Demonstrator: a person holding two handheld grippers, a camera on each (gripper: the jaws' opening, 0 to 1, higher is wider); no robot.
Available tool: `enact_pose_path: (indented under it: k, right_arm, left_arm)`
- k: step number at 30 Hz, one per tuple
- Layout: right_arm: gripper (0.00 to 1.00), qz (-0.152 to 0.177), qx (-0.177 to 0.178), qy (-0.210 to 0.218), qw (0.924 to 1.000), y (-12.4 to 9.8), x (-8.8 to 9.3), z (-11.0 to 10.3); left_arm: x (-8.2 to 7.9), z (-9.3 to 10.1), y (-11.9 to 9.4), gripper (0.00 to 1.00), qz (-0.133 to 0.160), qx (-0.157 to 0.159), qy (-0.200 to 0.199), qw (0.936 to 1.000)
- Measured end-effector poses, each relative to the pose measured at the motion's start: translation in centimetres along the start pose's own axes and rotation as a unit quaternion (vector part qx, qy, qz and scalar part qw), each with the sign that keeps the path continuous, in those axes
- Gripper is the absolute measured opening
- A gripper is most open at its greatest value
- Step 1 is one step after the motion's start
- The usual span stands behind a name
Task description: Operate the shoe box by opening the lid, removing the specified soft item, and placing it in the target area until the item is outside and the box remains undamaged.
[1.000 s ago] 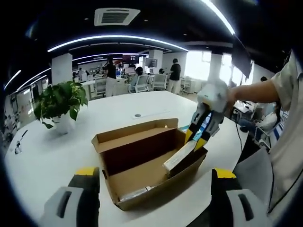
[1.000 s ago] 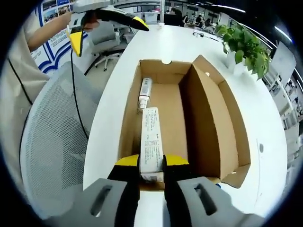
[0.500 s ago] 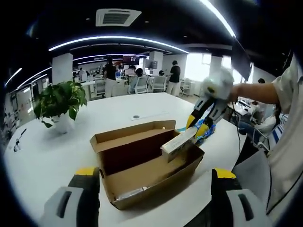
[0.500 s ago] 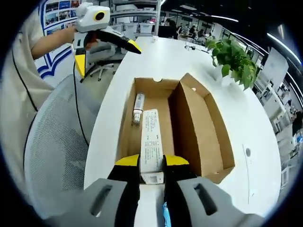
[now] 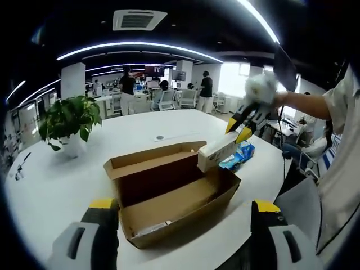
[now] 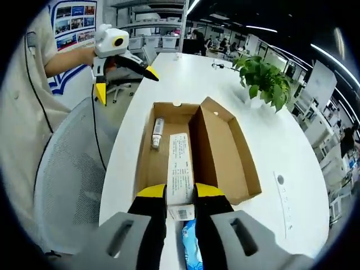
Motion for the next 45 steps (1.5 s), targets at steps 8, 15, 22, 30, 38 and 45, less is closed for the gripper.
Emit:
enact_pose_path:
  k: [8,15,22,30,38,45]
  right_arm:
    - [0.15,0.002,0.013,0.016,0.9998,-2.0,1.8,1.3]
    - [0.15,-0.005,0.025,0.029,0.9993,-3.6,3.9,2.7]
    - [0.15,-0.011,0.037,0.049,0.9981,-4.9,6.1,4.3]
    - [0.15,-0.033,0.048,0.062,0.9964,-5.3,8.7,6.0]
    - [0.15,-0.057,0.050,0.072,0.9945,-5.0,11.2,7.7]
    - [0.15,-0.080,0.051,0.078,0.9925,-4.6,13.4,9.1]
  left_arm:
    - [0.0,0.2,0.4,1.00,-0.003,0.002,0.001,1.0000]
    - [-0.3,0.1,0.6,1.00,-0.005,0.001,0.004,1.0000]
    - [-0.6,0.3,1.3,1.00,-0.014,0.004,0.011,0.9998]
    - [-0.8,0.3,1.9,0.99,-0.018,0.006,0.011,0.9998]
    - [-0.6,0.3,2.2,0.99,-0.021,0.005,0.002,0.9998]
    - [-0.7,0.5,2.6,0.99,-0.017,0.005,0.000,0.9998]
Point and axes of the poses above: the point that each gripper's makers call its tool centre point, and the gripper's own axes: y roughly forward along the fingers, z roughly to its right, x roughly out of its underside, the point moved 9 cm from there along -y, roughly backward along the fingers, and after that the axes turned 15 degrees about -z, right-handed, at the moved point
